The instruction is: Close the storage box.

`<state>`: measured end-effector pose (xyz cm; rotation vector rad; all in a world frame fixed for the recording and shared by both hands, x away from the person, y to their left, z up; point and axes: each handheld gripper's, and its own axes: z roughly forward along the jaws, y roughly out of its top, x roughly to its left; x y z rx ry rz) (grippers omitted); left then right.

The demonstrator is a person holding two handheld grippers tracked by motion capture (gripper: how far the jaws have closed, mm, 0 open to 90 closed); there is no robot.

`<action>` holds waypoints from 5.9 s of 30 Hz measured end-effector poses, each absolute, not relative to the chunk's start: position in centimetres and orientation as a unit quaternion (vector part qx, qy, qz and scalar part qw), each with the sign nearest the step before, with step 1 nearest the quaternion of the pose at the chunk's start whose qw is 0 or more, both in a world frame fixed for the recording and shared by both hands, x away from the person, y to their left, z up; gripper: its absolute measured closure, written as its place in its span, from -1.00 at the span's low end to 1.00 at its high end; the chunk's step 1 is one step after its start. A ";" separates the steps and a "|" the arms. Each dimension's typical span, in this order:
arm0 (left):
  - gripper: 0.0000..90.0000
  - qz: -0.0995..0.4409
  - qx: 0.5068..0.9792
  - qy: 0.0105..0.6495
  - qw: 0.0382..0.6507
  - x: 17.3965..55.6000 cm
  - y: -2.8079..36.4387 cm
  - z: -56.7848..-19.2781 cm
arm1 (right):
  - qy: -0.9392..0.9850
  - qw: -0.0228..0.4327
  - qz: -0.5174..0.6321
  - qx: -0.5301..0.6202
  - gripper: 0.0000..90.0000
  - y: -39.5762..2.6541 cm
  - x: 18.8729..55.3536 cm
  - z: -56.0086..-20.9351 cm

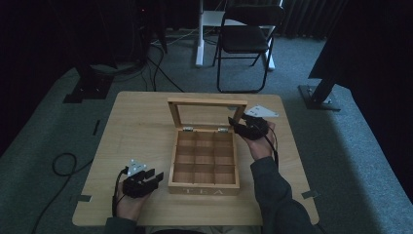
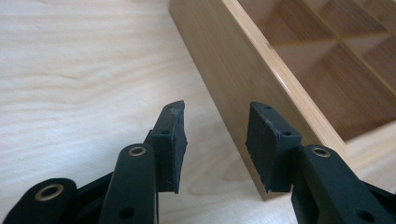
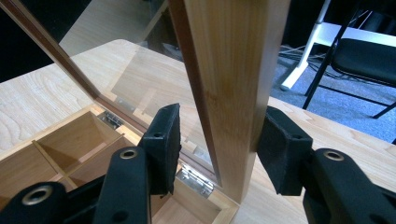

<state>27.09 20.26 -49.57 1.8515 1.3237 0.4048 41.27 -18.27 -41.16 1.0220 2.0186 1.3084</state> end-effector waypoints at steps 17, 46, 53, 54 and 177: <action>0.24 0.228 0.723 0.486 0.434 31.3 19.4 -42.4 | 0.742 0.268 0.479 0.385 0.08 -18.0 39.8 -41.5; 0.58 0.254 0.726 0.438 0.465 33.5 16.2 -37.0 | 0.748 0.264 0.478 0.378 0.08 -18.5 38.1 -41.4; 0.59 0.251 0.726 0.437 0.468 33.3 16.2 -37.1 | 0.741 0.261 0.485 0.384 0.13 -19.0 37.3 -41.1; 0.59 0.251 0.726 0.437 0.468 33.3 16.2 -37.1 | 0.741 0.261 0.485 0.384 0.13 -19.0 37.3 -41.1; 0.17 0.194 0.760 0.426 0.451 25.0 16.9 -44.3 | 0.787 0.192 0.448 0.378 -0.03 -19.2 27.0 -45.0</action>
